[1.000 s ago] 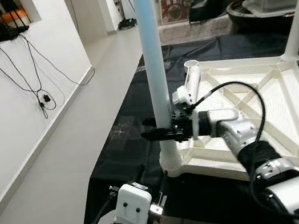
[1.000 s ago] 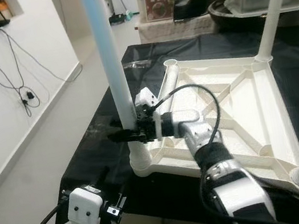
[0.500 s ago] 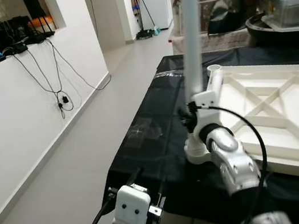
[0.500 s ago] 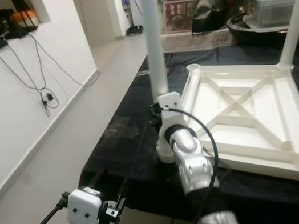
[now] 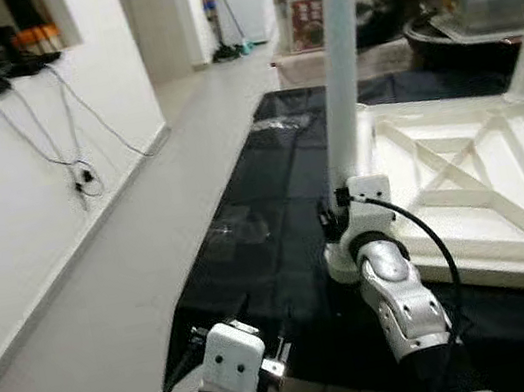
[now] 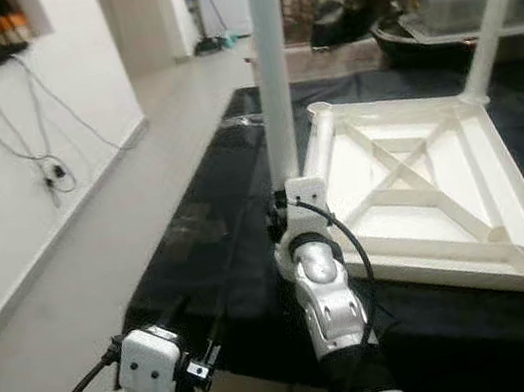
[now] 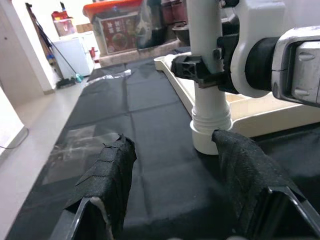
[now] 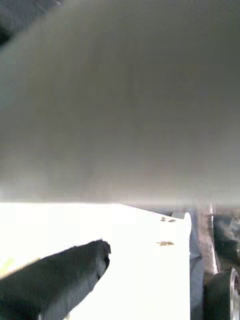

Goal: Building children table

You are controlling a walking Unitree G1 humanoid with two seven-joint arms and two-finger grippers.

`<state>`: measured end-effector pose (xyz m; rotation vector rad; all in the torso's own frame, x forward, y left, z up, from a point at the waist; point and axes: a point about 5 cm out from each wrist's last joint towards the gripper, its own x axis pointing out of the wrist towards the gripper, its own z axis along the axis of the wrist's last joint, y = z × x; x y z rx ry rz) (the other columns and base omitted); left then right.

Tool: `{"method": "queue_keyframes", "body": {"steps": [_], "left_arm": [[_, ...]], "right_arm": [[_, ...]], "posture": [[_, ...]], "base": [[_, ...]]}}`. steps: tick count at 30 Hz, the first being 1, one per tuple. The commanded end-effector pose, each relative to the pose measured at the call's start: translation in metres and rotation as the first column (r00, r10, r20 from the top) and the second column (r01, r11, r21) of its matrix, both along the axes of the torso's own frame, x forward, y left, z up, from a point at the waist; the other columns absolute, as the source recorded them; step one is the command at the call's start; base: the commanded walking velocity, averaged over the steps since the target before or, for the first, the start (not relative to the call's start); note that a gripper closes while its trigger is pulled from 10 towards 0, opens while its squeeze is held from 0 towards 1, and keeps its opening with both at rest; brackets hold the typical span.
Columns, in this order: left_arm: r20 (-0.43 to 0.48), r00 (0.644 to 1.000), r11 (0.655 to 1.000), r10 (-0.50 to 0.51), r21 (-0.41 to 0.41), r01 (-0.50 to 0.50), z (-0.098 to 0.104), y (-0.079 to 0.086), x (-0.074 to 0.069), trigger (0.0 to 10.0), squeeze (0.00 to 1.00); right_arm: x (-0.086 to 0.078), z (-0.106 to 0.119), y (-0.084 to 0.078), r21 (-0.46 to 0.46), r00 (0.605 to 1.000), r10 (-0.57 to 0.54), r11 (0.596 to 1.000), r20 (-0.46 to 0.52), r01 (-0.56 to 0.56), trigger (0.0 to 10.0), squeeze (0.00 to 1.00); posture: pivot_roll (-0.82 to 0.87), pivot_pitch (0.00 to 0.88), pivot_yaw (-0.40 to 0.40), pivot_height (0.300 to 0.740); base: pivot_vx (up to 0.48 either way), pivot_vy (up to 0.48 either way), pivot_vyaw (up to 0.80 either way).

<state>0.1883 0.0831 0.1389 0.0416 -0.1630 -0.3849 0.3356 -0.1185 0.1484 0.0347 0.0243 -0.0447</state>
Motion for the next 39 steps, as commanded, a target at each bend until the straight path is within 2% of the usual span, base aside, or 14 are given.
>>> {"method": "queue_keyframes", "body": {"steps": [1, 9, 11, 13, 17, 20, 21, 22, 24, 27, 33, 35, 37, 39], "left_arm": [[-0.015, 1.0, 1.0, 0.013, 0.006, -0.013, -0.003, 0.002, 0.0, 10.0, 0.0], [-0.02, 1.0, 1.0, 0.013, 0.004, -0.013, -0.004, 0.002, 0.0, 10.0, 0.0], [-0.02, 1.0, 1.0, 0.014, 0.003, -0.014, -0.004, 0.002, 0.0, 10.0, 0.0], [-0.02, 1.0, 1.0, 0.014, 0.003, -0.014, -0.004, 0.002, 0.0, 10.0, 0.0], [-0.021, 1.0, 1.0, 0.013, 0.003, -0.013, -0.004, 0.002, 0.001, 10.0, 0.0], [-0.021, 1.0, 1.0, 0.013, 0.003, -0.013, -0.004, 0.002, 0.001, 10.0, 0.0], [-0.02, 1.0, 1.0, 0.012, 0.003, -0.012, -0.004, 0.001, 0.001, 10.0, 0.0], [-0.02, 1.0, 1.0, 0.012, 0.003, -0.012, -0.004, 0.001, 0.001, 10.0, 0.0], [-0.021, 1.0, 1.0, 0.011, 0.002, -0.01, -0.004, 0.0, 0.0, 10.0, 0.0], [-0.019, 1.0, 1.0, 0.01, -0.001, -0.01, -0.003, -0.002, -0.001, 10.0, 0.0], [-0.019, 1.0, 1.0, 0.011, -0.002, -0.011, -0.003, -0.002, -0.002, 10.0, 0.0], [-0.019, 1.0, 1.0, 0.011, -0.003, -0.011, -0.003, -0.003, -0.003, 10.0, 0.0], [-0.02, 1.0, 1.0, 0.012, -0.002, -0.012, -0.003, -0.003, -0.004, 10.0, 0.0], [-0.02, 1.0, 1.0, 0.013, -0.001, -0.013, -0.003, -0.002, -0.004, 10.0, 0.0]], "right_arm": [[-0.001, -0.001, 0.021, 0.099, 0.997, 0.075, 0.992, 0.015, -0.076, 10.0, 0.0], [0.003, 0.012, 0.013, 0.083, 0.941, 0.31, 0.943, 0.134, -0.323, 10.0, 0.0], [0.005, 0.015, 0.009, 0.045, 0.845, 0.518, 0.848, 0.134, -0.527, 10.0, 0.0], [0.005, 0.015, 0.009, 0.045, 0.845, 0.518, 0.848, 0.134, -0.527, 10.0, 0.0], [0.01, 0.014, 0.005, 0.053, 0.604, 0.796, 0.603, 0.025, -0.796, 10.0, 0.0], [0.01, 0.014, 0.005, 0.053, 0.604, 0.796, 0.603, 0.025, -0.796, 10.0, 0.0], [0.011, 0.015, 0.008, 0.057, 0.519, 0.855, 0.518, -0.001, -0.853, 10.0, 0.0], [0.011, 0.015, 0.008, 0.057, 0.519, 0.855, 0.518, -0.001, -0.853, 10.0, 0.0], [0.013, 0.018, 0.017, 0.061, 0.397, 0.917, 0.398, -0.034, -0.915, 10.0, 0.0], [0.013, 0.027, 0.043, 0.061, 0.107, 0.991, 0.112, -0.082, -0.992, 10.0, 0.0], [0.012, 0.03, 0.057, 0.079, 0.003, 0.998, 0.008, -0.061, -0.997, 10.0, 0.0], [0.011, 0.031, 0.062, 0.093, -0.034, 0.998, -0.03, -0.048, -0.995, 9.2, 0.0], [0.013, 0.029, 0.072, 0.084, 0.005, 0.999, 0.008, -0.035, -0.996, 0.0, 0.0], [0.015, 0.028, 0.075, 0.077, 0.037, 0.999, 0.04, -0.033, -0.996, 0.0, 0.0]], "posture": [[-0.02, 0.021, 0.032, 0.74], [-0.02, 0.027, 0.03, 0.74], [-0.02, 0.027, 0.03, 0.74], [-0.02, 0.027, 0.03, 0.74], [-0.02, 0.027, 0.03, 0.74], [-0.02, 0.027, 0.03, 0.74], [-0.02, 0.029, 0.029, 0.74], [-0.02, 0.029, 0.029, 0.74], [-0.01, 0.026, 0.017, 0.74], [0.0, 0.026, 0.005, 0.74], [0.02, 0.021, 0.002, 0.74], [0.02, 0.021, 0.001, 0.74], [0.02, 0.018, 0.003, 0.74], [0.02, 0.018, 0.003, 0.74]], "base": [[0.0, 0.0, 0.0], [0.0, 0.0, 0.0], [0.0, 0.0, 0.0], [0.0, 0.0, 0.0], [0.0, 0.0, 0.0], [0.0, 0.0, 0.0], [0.0, 0.0, 0.0], [0.0, 0.0, 0.0], [0.0, 0.0, 0.0], [0.0, 0.0, 0.0], [0.0, 0.0, 0.0], [0.0, 0.0, 0.0], [0.0, 0.0, 0.0], [0.0, 0.0, 0.0]]}}
